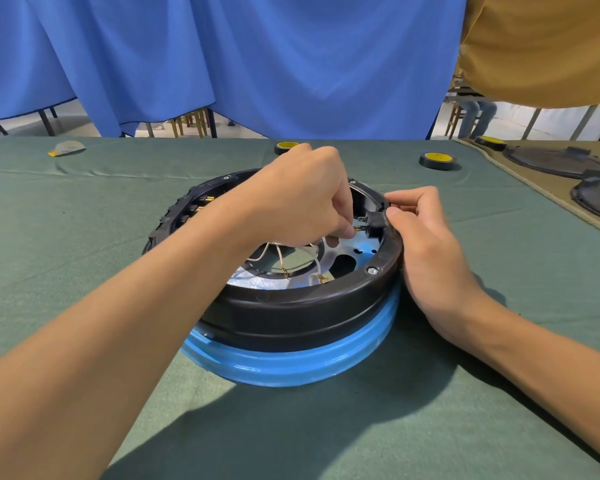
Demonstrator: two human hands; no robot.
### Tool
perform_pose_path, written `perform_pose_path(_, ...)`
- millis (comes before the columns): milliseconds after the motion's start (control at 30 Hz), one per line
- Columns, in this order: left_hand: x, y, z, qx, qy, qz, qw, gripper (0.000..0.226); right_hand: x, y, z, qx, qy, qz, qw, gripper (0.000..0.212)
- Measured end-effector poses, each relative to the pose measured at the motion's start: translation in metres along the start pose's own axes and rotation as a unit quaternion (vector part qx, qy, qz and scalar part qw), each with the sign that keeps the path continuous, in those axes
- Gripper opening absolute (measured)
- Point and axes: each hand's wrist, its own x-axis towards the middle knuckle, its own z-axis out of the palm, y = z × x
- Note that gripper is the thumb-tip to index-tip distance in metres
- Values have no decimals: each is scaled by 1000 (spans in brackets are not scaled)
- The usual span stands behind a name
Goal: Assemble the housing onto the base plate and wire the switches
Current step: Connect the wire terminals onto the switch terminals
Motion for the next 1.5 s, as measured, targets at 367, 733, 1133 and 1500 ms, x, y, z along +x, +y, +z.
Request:
perform_pose_path(367,0,-4,3,-32,14,3,999,6,1,0,0,6,-12,-4,1000,10)
perform_pose_path(733,0,-4,3,-54,8,-9,998,8,1,-1,-1,13,-12,1,1000,10)
perform_pose_path(1133,-6,-5,-5,-77,-43,1,996,8,17,-2,-19,119,-36,91,988,6)
perform_pose_path(1500,-6,26,-8,68,55,49,995,45,53,43,-58,-400,-40,-24,915,28)
